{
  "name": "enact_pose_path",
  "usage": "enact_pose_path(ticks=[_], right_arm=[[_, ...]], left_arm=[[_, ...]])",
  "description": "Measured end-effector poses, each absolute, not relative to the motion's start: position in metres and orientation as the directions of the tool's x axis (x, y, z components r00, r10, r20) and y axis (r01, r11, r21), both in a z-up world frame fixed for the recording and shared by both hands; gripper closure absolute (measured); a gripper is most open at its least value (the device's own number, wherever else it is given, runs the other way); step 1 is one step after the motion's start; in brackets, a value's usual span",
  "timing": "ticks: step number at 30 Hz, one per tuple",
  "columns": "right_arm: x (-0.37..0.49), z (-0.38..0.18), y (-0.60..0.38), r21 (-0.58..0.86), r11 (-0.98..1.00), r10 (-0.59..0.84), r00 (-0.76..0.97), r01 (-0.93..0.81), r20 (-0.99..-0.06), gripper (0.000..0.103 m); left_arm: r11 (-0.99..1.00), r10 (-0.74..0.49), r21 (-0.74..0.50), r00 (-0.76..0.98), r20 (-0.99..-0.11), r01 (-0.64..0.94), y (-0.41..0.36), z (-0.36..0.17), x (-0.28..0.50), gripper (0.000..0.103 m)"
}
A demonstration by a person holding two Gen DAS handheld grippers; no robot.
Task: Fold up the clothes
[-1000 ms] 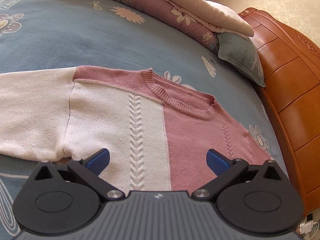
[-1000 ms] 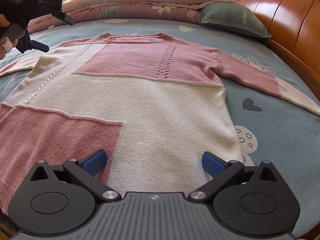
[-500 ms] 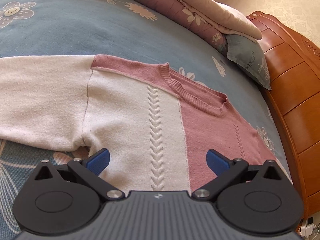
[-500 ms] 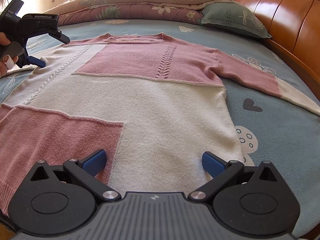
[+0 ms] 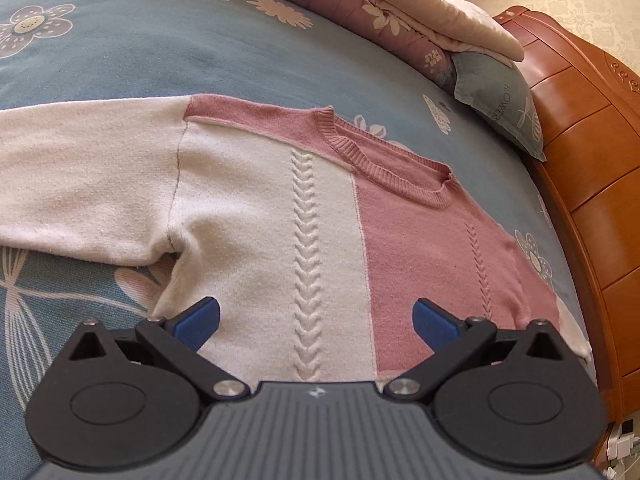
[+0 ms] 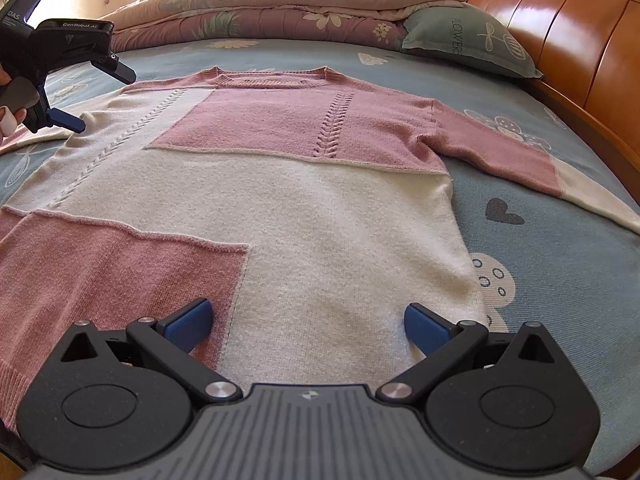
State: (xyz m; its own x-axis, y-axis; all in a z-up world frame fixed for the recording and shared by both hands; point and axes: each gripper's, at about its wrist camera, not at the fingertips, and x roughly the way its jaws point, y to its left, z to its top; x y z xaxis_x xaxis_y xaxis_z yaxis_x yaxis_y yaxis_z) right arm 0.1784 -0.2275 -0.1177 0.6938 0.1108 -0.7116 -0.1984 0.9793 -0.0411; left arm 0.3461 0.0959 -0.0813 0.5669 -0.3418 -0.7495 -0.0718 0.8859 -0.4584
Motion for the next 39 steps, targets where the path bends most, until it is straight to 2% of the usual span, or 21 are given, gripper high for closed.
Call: enact_pose_path(ticks=[6,10,13,16,19,24,28,35,39], right_arm=[[0.179,-0.118,-0.229,-0.031,0.979,0.119,0.693,-0.2,-0.712,0.0],[0.179,-0.118,-0.229,-0.032,0.979,0.118,0.694,-0.2,-0.711,0.0],[0.178,-0.118,-0.228,-0.035,0.979,0.116,0.695,-0.2,-0.71,0.0],[0.178,-0.117,-0.228,-0.036,0.979,0.117,0.693,-0.201,-0.712,0.0],[0.178,-0.117,-0.228,-0.036,0.978,0.118,0.692,-0.204,-0.712,0.0],[0.178,-0.116,-0.228,-0.038,0.978,0.118,0.69,-0.206,-0.714,0.0],[0.176,-0.116,-0.227,-0.047,0.977,0.114,0.693,-0.21,-0.712,0.0],[0.177,-0.117,-0.225,-0.049,0.977,0.113,0.696,-0.209,-0.71,0.0],[0.177,-0.118,-0.225,-0.049,0.976,0.115,0.697,-0.211,-0.708,0.0]], left_arm=[[0.895,-0.347,-0.439,0.488,-0.801,-0.083,0.085,-0.099,0.311,0.001],[0.867,-0.403,-0.495,0.501,-0.766,-0.06,0.077,-0.08,0.278,0.001],[0.906,-0.38,-0.422,0.517,-0.767,0.039,0.057,-0.066,0.257,0.001],[0.917,-0.372,-0.394,0.503,-0.78,0.067,0.046,-0.074,0.245,0.001],[0.922,-0.335,-0.388,0.484,-0.808,-0.009,0.05,-0.092,0.235,0.001],[0.904,-0.345,-0.426,0.537,-0.77,-0.03,0.059,-0.096,0.191,0.001],[0.911,-0.323,-0.41,0.556,-0.766,-0.036,0.058,-0.097,0.161,0.001],[0.949,-0.273,-0.314,0.587,-0.762,0.034,0.037,-0.089,0.171,0.001],[0.927,-0.33,-0.373,0.57,-0.752,0.044,0.028,-0.098,0.176,0.001]])
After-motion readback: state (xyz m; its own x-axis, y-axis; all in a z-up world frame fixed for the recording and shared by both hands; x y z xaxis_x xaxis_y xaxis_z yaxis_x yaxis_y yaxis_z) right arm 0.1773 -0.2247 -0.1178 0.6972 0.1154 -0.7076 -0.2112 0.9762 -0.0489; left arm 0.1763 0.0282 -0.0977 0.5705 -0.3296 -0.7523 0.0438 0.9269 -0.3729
